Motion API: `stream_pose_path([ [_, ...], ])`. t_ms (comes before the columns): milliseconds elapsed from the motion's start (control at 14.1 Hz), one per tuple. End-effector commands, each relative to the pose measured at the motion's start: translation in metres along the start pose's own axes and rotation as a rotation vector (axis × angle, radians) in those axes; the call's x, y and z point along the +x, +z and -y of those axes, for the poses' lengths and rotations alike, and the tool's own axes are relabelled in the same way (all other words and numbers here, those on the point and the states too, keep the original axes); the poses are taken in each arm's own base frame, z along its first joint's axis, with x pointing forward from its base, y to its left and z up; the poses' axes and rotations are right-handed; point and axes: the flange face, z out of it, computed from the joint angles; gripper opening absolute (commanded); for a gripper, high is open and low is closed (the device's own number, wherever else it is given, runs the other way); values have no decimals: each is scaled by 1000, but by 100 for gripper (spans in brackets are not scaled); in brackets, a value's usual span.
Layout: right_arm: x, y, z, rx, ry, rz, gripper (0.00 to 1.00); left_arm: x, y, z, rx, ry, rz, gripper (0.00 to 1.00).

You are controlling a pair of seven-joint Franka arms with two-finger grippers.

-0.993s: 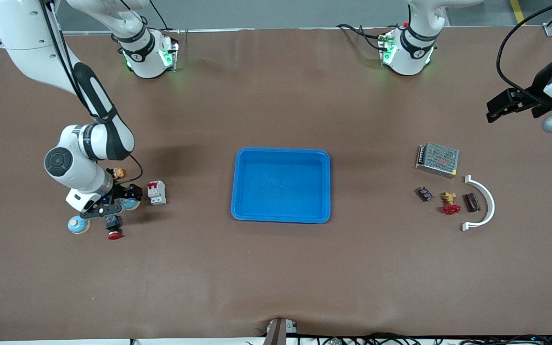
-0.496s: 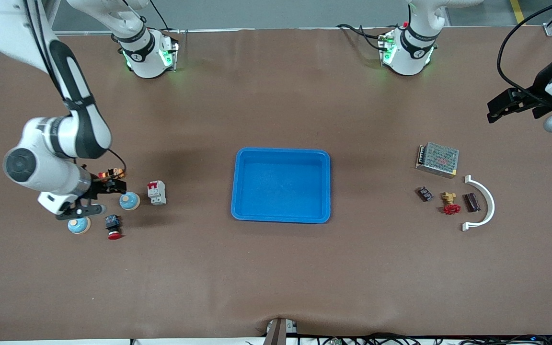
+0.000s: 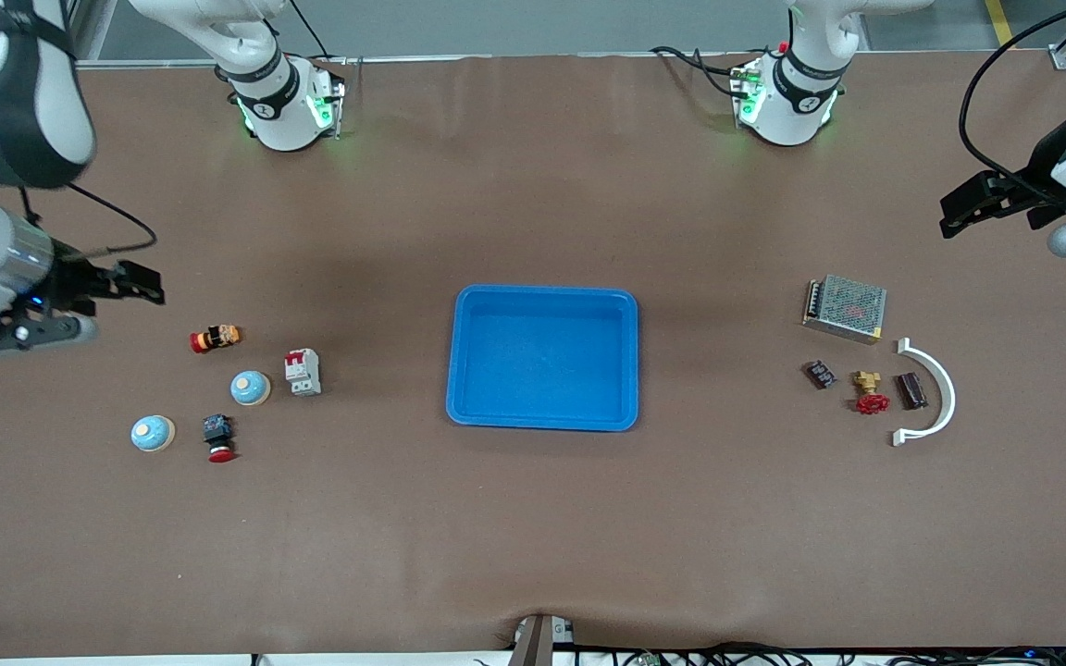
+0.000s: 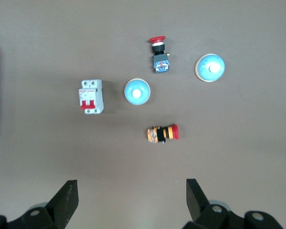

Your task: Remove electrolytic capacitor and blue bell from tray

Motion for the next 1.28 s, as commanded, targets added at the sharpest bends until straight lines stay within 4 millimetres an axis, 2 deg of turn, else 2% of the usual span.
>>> stream_pose_path([
  [0, 0, -46, -7, -16, 11, -14, 100, -3, -6, 0, -20, 18, -7, 100],
  [142, -4, -65, -23, -17, 41, -44, 100, -4, -8, 1, -20, 21, -10, 100],
  [425, -9, -74, -36, -9, 143, -62, 100, -7, -6, 0, -20, 25, -4, 100],
  [567, -10, -93, -31, -16, 245, -96, 100, -9, -7, -1, -20, 27, -7, 100],
  [709, -12, -93, -30, -14, 259, -80, 100, -11, -9, -10, -19, 42, -9, 100],
  [851, -20, -107, -29, -17, 253, -96, 100, -16, -9, -11, -18, 44, -12, 100],
  [1134, -21, -110, -30, -20, 254, -104, 100, -21, -10, -10, -16, 43, -12, 100],
  [1205, -22, -116, -30, -21, 252, -116, 100, -21, -8, -10, -16, 44, -9, 100],
])
